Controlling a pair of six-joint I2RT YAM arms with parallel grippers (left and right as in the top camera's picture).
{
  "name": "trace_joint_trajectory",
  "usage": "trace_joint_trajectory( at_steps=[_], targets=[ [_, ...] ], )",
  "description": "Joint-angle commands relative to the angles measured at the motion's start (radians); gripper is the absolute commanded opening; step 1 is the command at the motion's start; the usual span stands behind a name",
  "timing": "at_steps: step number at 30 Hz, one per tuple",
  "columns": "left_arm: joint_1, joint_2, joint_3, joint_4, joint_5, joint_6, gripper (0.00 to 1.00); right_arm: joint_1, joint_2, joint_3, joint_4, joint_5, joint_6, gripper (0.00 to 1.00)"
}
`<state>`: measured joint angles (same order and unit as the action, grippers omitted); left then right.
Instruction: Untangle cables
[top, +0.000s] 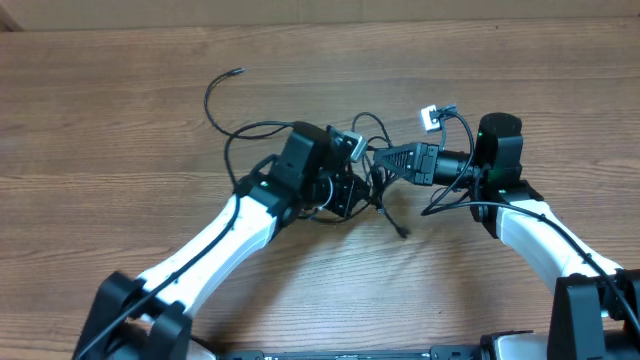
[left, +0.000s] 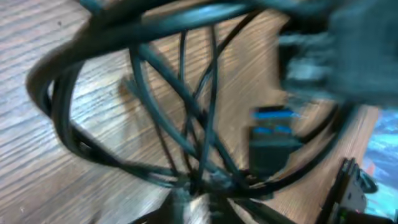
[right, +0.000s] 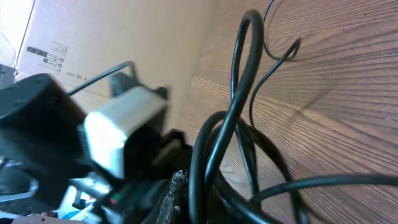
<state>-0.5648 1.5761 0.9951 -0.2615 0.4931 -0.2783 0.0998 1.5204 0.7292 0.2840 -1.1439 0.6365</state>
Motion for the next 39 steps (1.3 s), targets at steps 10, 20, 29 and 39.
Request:
trace_joint_trajectory(
  at_steps=[10, 20, 29, 39],
  targets=[
    [0.201, -0.234, 0.091, -0.198, 0.047, 0.054, 0.04, 0.002, -0.019, 0.006, -0.253, 0.434, -0.069, 0.33],
    [0.271, -0.444, 0.091, -0.134, 0.074, 0.062, 0.04, 0.001, -0.019, 0.006, -0.596, 0.724, -0.069, 1.00],
    [0.271, -0.444, 0.091, -0.097, -0.007, 0.027, 0.04, 0.001, -0.019, 0.006, -0.690, 0.725, -0.068, 1.00],
    [0.322, -0.449, 0.138, -0.121, -0.280, 0.035, 0.04, 0.001, -0.019, 0.006, -0.690, 0.725, -0.068, 1.00]
  ],
)
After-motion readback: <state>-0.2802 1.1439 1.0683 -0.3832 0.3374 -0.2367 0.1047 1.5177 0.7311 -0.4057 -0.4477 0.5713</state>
